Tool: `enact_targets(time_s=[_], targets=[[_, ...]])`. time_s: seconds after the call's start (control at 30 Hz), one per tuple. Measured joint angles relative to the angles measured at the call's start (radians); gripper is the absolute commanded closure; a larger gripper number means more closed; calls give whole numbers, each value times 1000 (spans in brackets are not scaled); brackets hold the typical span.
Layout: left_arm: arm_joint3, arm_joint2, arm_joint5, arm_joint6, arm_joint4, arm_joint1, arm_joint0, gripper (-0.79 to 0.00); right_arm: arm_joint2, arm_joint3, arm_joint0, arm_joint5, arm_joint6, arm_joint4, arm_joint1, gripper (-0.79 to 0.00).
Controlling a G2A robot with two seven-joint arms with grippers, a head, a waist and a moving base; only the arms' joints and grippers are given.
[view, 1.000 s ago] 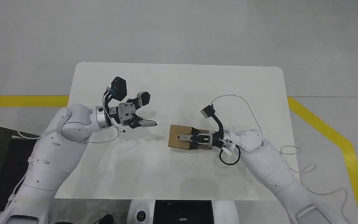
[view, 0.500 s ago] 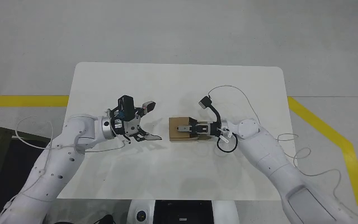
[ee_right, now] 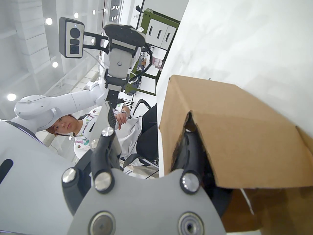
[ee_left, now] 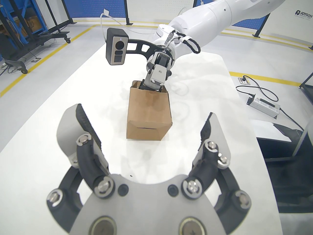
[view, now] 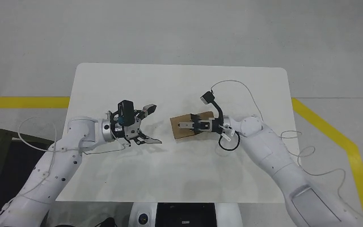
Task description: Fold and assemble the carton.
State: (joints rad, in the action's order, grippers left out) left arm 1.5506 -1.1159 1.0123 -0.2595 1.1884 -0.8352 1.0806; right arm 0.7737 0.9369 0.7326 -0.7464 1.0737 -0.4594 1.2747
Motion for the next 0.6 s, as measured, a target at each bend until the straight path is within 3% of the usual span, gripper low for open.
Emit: enact_targets(time_s=[0.33,0.6], targets=[[1,0,-1,1,0,0,1,-785,99,119,116,79,16,67,-59,-514],[70,-11,-60,-28,92,-3,27,-785,154,215,175,136,24,98,-86,-548]])
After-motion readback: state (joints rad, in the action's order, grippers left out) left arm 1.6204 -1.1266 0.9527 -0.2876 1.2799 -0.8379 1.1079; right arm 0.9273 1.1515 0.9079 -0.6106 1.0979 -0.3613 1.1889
